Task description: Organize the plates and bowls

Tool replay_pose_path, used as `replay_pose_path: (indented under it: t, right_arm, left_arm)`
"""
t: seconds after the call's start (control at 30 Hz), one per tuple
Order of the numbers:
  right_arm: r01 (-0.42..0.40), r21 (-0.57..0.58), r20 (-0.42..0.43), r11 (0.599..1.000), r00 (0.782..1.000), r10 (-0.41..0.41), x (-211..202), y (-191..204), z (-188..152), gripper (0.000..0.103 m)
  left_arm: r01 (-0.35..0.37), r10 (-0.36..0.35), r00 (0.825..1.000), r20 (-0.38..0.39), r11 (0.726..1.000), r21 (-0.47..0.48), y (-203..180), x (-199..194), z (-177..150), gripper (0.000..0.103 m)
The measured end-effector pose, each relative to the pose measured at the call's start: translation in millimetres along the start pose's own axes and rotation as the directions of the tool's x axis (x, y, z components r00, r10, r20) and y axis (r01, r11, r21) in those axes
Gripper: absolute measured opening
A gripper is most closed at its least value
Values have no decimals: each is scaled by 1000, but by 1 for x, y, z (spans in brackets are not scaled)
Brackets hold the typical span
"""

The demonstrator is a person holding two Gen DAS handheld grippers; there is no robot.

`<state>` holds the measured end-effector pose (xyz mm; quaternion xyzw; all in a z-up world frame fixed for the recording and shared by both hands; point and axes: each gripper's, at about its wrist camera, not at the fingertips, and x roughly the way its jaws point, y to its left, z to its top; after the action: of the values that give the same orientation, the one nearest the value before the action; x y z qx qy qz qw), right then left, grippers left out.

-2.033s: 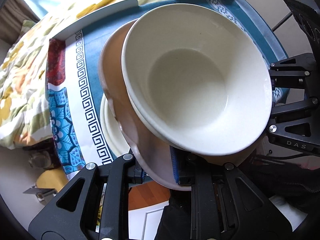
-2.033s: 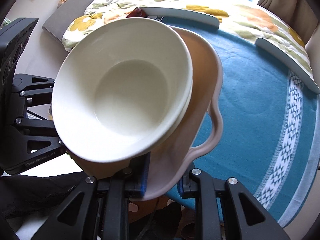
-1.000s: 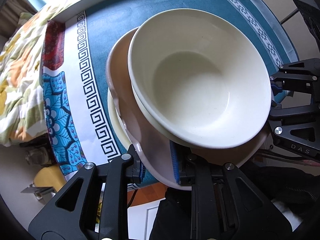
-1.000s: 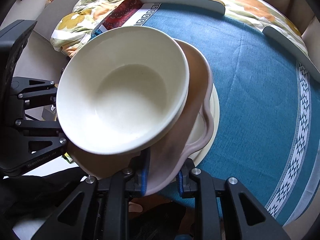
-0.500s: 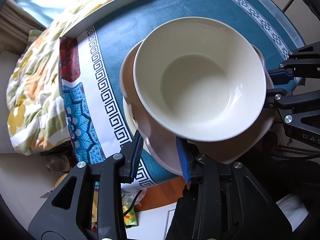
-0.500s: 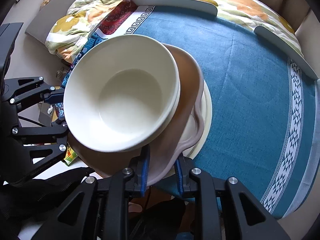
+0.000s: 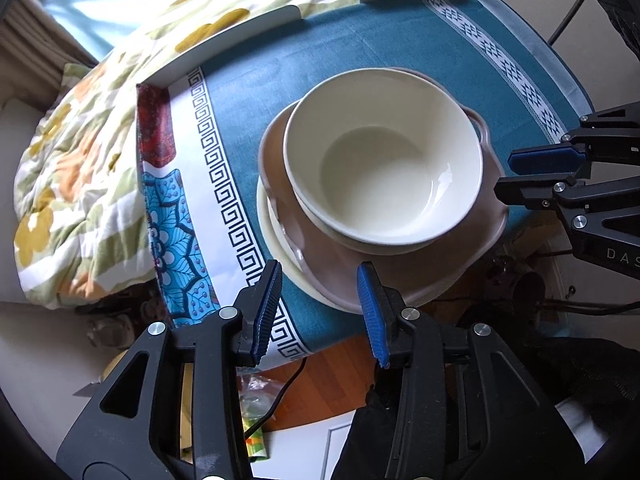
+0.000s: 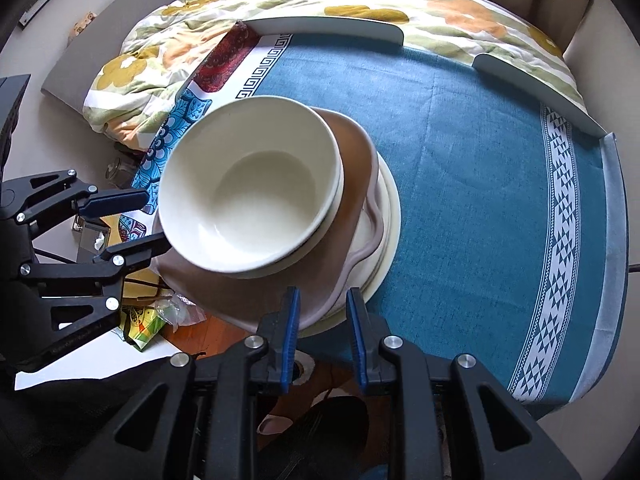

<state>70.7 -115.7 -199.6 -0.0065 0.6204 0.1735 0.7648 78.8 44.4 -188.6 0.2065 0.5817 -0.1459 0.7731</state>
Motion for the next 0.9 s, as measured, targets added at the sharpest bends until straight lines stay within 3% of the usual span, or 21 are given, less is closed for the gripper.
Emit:
replay_pose_path:
  t: [0.1,0.17,0.23,0.3,0.37,0.4,0.5,0.57,0.63,0.73,0.9]
  right_arm:
    - [-1,-3,68,1000,998,1,-28,1,-10,21]
    - [6,-12,146,1000,989,-5,-56,5,-17,21]
    - [25,-15,239,1000,971,-21,-89,9,-25,21]
    - [58,-11,347,998,936,-51,-128,14,-35,21]
    - [85,4,452,996,889,-77,-167,17,-48,26]
    - [98,14,496,995,863,-93,-184,19,-53,41]
    - [107,55,616,993,779,-119,-229,19,-73,78]
    - [124,96,672,988,724,-156,-250,18,-85,95]
    - [155,154,715,976,664,-218,-265,18,-97,102]
    - [164,208,752,964,603,-265,-276,16,-112,102]
    - [190,239,756,952,579,-306,-277,18,-122,102]
  left_arm:
    - [-18,23,997,74,998,-66,-1,-31,-10,36]
    - [-37,55,986,157,992,-119,-4,-63,-15,36]
    - [-33,79,965,252,983,-181,-7,-98,-19,36]
    - [-8,95,932,350,971,-241,-10,-134,-24,37]
    - [8,129,887,444,956,-294,-14,-169,-31,55]
    - [9,158,856,492,947,-320,-16,-187,-36,74]
    - [-3,250,752,610,926,-377,-21,-233,-55,103]
    - [-22,307,691,654,914,-406,-26,-255,-66,103]
    - [-47,354,652,670,902,-430,-32,-269,-75,103]
    - [-54,370,634,679,897,-438,-41,-276,-84,103]
    - [-57,367,628,686,901,-429,-57,-279,-94,103]
